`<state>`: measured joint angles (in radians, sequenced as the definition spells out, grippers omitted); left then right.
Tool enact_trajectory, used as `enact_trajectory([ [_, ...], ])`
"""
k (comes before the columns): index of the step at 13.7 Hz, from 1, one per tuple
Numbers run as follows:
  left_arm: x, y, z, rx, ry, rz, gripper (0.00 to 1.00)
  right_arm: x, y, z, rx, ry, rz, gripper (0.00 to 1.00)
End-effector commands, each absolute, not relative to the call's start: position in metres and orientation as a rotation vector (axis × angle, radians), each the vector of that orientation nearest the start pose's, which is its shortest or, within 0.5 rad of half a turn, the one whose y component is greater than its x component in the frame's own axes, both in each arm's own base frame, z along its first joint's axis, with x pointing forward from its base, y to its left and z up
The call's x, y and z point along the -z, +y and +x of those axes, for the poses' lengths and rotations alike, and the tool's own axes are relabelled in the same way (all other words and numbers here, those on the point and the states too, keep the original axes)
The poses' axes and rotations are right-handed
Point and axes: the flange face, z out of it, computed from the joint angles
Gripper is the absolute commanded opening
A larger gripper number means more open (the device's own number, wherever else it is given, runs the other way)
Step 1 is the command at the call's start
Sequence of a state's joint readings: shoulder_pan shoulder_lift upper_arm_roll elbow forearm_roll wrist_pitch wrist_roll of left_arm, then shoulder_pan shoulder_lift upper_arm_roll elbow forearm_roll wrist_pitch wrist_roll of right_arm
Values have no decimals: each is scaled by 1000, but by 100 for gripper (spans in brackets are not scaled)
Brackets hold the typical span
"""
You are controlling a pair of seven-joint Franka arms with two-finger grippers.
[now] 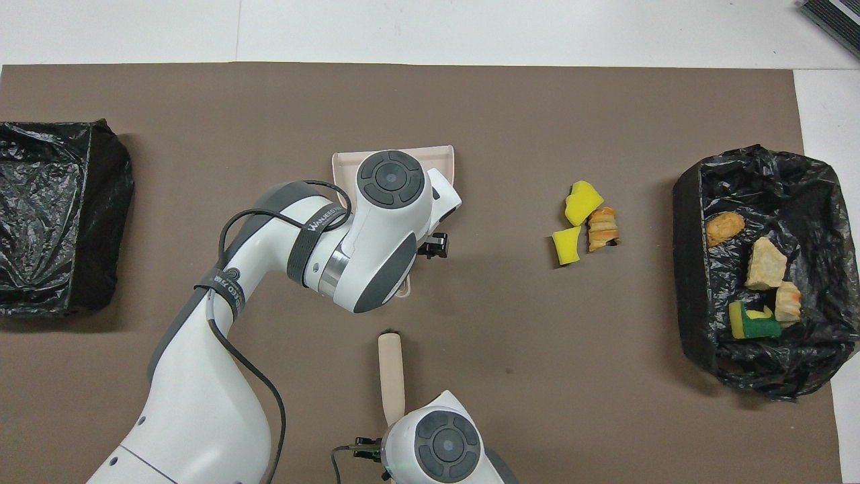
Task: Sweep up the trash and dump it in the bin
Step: 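Grasp the dustpan handle with the left gripper while the right gripper withdraws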
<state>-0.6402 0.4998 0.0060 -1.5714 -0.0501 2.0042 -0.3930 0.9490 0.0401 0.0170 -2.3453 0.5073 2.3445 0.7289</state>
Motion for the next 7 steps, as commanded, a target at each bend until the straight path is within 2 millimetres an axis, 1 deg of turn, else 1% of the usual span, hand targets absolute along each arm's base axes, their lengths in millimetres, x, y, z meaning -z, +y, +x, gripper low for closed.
enact_trajectory([
  [1,-343,-392,530,-160,317,-3094,100,-326,413,280,-453,100,-2948,80],
  [2,-342,-392,529,-177,307,-3095,100,-334,410,281,-471,90,-2950,79],
  [3,-345,-392,528,-178,294,-3102,100,-337,407,282,-469,60,-2964,73],
  [5,-362,-391,525,-176,288,-3115,100,-338,408,282,-458,47,-2963,53],
  [6,-368,-393,522,-187,285,-3123,100,-338,407,283,-454,38,-2961,44],
  [7,-371,-395,521,-187,271,-3133,87,-337,407,284,-452,-5,-2958,41],
])
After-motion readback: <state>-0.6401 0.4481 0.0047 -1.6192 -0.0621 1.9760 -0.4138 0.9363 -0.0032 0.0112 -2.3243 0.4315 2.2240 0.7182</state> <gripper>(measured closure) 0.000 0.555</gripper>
